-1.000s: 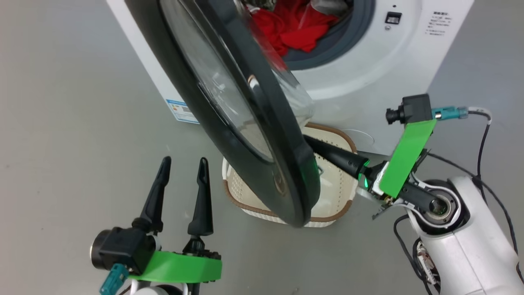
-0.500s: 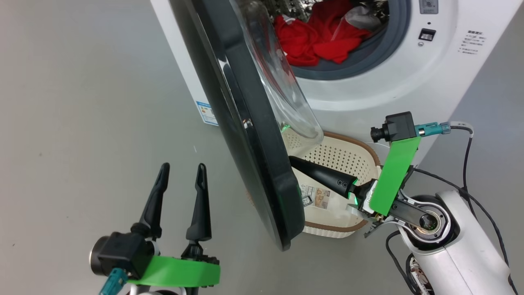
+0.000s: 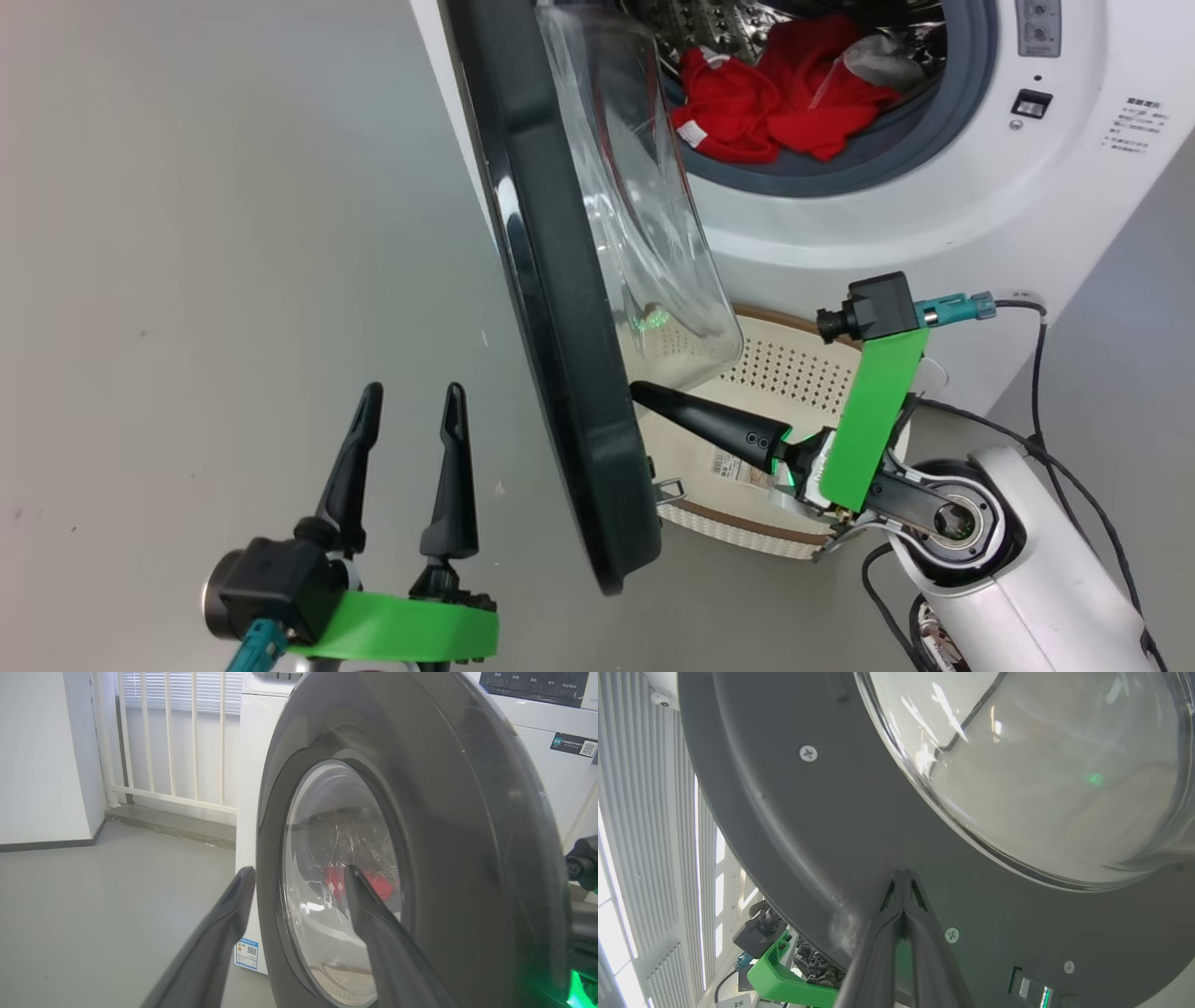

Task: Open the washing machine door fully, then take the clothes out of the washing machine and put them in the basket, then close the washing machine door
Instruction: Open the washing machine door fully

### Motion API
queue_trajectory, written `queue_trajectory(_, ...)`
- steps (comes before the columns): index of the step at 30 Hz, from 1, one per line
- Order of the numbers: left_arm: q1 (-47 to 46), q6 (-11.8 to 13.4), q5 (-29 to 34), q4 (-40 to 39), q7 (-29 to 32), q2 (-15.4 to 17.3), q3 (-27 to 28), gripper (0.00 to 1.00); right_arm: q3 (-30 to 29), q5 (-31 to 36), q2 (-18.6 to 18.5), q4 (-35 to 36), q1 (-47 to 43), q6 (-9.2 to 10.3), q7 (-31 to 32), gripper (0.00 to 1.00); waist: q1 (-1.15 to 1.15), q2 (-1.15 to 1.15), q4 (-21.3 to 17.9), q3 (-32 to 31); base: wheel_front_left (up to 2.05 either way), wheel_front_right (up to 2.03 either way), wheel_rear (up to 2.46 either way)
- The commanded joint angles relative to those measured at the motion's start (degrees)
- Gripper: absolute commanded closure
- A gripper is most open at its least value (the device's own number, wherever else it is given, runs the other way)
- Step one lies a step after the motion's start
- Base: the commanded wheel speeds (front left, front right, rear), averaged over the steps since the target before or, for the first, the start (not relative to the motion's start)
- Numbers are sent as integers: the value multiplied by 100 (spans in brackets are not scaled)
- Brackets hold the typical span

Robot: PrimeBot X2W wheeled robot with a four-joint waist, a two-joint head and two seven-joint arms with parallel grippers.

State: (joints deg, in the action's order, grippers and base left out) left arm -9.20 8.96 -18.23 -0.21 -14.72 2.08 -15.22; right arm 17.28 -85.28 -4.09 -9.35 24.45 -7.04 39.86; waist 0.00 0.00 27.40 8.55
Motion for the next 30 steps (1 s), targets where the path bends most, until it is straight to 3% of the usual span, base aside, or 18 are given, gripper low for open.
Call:
queue_trajectory(1,12,-16,-15,-159,-28,79,187,0,156,-50,121,181,-26,-45,-6,100,0,0,49,-14,0,0,0)
queue_trajectory(23,63,-10,-32,-164,-28,79,217,0,569,-209,121,40,141,-45,-158,100,0,0,320,-6,0,0,0)
queue_trajectory(29,76,-21,-87,-167,-28,79,239,0,555,293,58,76,138,-45,-432,100,0,0,291,-2,0,0,0)
queue_trajectory(30,78,-27,-98,-166,-28,79,241,0,548,466,39,96,134,-45,-544,89,0,0,286,-2,0,0,0)
